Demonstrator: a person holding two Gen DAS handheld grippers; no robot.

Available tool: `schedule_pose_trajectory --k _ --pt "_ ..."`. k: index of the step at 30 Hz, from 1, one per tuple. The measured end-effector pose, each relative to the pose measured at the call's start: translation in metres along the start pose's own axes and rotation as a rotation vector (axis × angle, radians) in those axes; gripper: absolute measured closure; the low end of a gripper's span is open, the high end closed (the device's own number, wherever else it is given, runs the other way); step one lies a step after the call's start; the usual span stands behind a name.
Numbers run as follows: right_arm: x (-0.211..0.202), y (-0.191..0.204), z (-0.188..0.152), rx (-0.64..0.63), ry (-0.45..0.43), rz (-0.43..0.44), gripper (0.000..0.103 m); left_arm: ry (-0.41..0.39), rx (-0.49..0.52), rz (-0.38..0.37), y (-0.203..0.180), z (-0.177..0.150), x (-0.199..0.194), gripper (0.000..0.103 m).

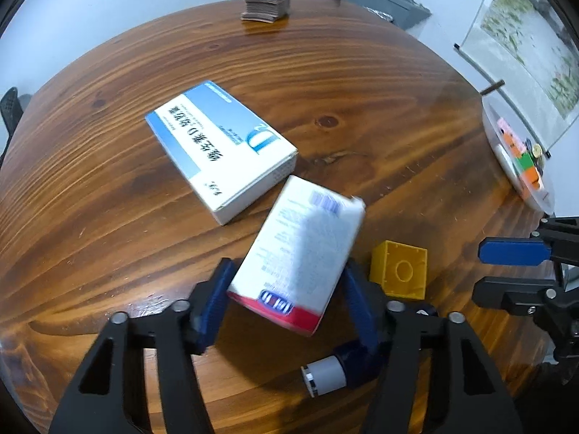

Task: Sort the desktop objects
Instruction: 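Grasp the white medicine box with the left gripper while the right grasps the yellow Lego brick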

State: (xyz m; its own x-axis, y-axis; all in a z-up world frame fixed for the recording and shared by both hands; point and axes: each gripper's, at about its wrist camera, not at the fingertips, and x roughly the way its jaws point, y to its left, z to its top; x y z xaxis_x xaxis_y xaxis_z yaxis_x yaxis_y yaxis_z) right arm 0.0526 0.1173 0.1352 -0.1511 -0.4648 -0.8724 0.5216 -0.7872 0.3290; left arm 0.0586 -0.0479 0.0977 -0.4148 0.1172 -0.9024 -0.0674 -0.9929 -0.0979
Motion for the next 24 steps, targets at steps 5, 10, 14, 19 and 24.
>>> schedule_pose_trajectory --k 5,10,14,19,24 --pt "0.009 0.01 0.008 -0.045 0.004 -0.002 0.063 -0.053 -0.113 -0.019 0.012 -0.008 -0.014 0.046" --pt "0.02 0.018 0.015 -0.083 0.017 -0.003 0.063 -0.087 -0.18 0.0 0.023 -0.021 -0.032 0.046" --pt "0.03 0.027 0.02 -0.131 0.026 -0.016 0.061 -0.107 -0.232 0.0 0.032 -0.028 -0.042 0.048" --pt "0.039 0.034 0.021 -0.171 0.029 -0.026 0.035 -0.122 -0.277 -0.002 0.034 -0.043 -0.052 0.051" --pt "0.048 0.042 0.021 -0.234 0.029 -0.079 0.035 -0.122 -0.288 0.017 0.035 -0.051 -0.056 0.051"
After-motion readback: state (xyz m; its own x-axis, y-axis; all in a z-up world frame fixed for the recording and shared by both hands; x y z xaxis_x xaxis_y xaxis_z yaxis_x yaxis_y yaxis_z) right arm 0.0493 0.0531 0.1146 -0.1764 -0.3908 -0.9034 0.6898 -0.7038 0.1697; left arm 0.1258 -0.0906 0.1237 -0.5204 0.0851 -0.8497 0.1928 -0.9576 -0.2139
